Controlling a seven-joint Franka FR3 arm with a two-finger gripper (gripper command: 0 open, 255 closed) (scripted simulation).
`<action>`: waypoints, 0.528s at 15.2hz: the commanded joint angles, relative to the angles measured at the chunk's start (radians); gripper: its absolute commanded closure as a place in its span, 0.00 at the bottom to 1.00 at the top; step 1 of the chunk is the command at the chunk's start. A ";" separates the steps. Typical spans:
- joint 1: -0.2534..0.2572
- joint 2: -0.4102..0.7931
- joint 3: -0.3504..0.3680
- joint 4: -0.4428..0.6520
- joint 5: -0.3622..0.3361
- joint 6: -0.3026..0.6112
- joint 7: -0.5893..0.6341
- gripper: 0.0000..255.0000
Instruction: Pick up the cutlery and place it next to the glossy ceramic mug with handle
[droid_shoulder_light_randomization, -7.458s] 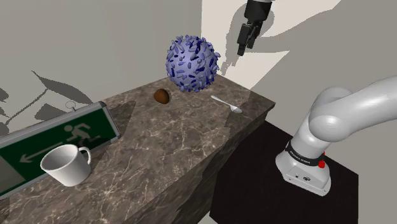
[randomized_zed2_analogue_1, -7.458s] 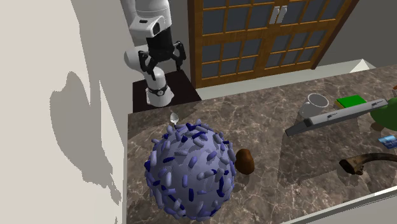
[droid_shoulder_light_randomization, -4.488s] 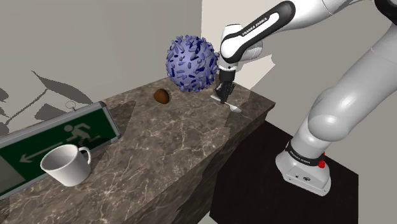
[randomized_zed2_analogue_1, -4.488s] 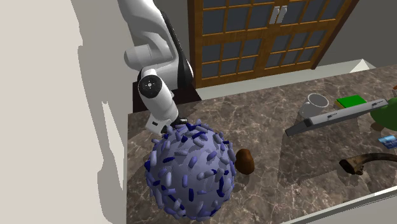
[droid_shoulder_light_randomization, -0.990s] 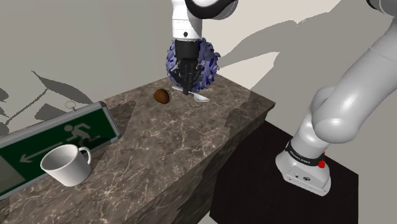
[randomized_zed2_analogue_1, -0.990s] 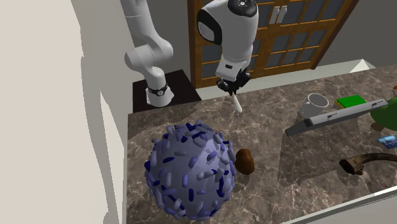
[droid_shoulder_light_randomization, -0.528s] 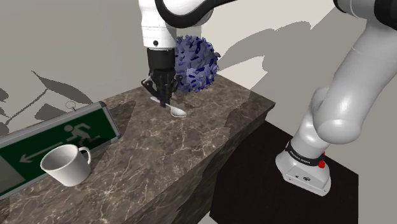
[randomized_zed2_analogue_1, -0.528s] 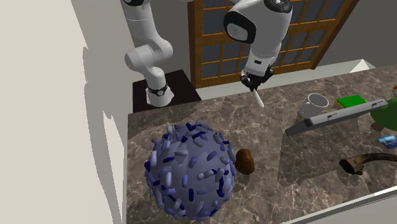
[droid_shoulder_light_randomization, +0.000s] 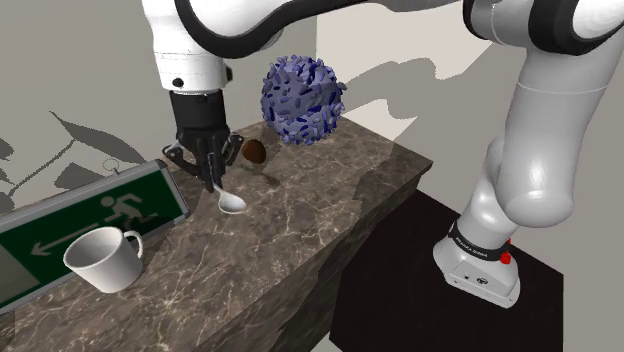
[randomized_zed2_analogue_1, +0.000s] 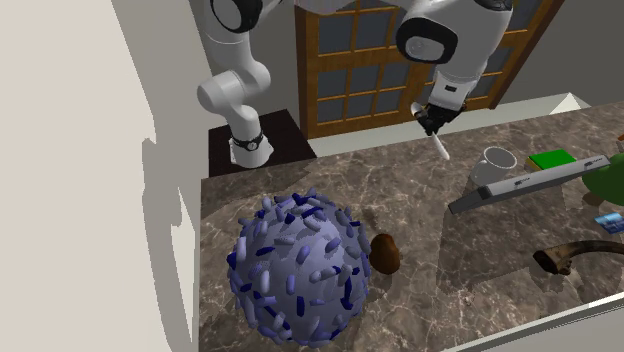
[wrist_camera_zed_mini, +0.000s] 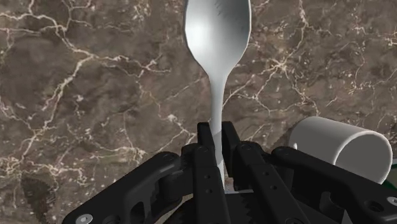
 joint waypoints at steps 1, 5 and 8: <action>0.035 0.063 0.012 0.080 -0.031 -0.013 0.052 1.00; 0.079 0.141 0.016 0.169 -0.067 -0.023 0.099 1.00; 0.077 0.143 0.015 0.131 -0.066 0.016 0.093 1.00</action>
